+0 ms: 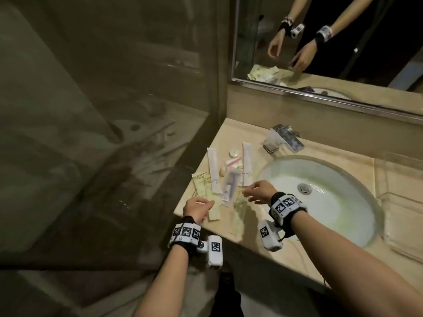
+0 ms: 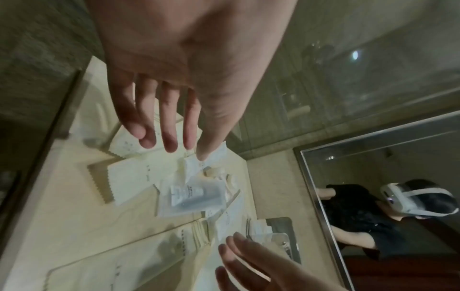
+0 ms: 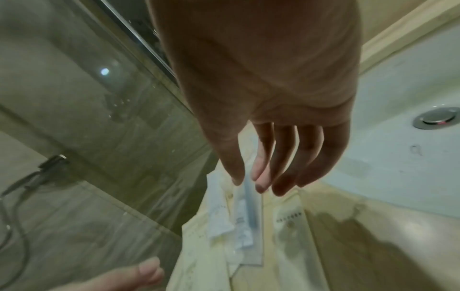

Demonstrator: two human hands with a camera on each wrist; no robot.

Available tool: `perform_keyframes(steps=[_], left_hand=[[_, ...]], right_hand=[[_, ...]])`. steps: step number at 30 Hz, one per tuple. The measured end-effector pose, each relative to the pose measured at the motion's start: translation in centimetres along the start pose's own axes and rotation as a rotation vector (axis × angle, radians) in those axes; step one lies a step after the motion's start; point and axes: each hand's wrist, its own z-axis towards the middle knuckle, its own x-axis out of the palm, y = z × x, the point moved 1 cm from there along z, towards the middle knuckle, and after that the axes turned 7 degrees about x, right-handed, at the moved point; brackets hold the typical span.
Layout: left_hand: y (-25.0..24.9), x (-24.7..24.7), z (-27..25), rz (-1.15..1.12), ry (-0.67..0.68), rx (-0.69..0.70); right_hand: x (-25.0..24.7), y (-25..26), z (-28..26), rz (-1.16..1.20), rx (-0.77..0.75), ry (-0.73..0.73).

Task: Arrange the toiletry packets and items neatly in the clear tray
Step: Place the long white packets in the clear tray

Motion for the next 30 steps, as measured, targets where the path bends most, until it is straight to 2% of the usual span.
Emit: perform_keyframes(steps=[3,6,10,14,17,25,30], left_hand=[[0.2,0.8,1.8,0.084,-0.035,-0.006],[-0.4,1.5,2.2,0.201,-0.023,-0.026],[-0.7,2.1,2.6,0.28,-0.034,-0.063],[-1.8,3.0,3.8,0.341,-0.14,0.048],[-3.0,4.4,5.2,0.333,-0.142,0.101],[-4.5,6.9,7.4,0.521,-0.182,0.082],[-4.4,6.7,8.7,0.486,-0.131,0.025]], right_hand=[[0.4,-0.9,1.9,-0.087,0.129,-0.073],[1.2,-2.1,3.6,-0.16,0.193,-0.091],[1.7,-2.6,5.4,-0.179,0.213,-0.144],[1.0,-1.4,6.7,-0.066,0.192,-0.282],[0.6,-0.6,7.9,-0.003,0.162,-0.347],[0.3,-0.5,10.5,-0.067,0.142,-0.305],[-0.8,-0.5,10.4,0.036,0.143,-0.226]])
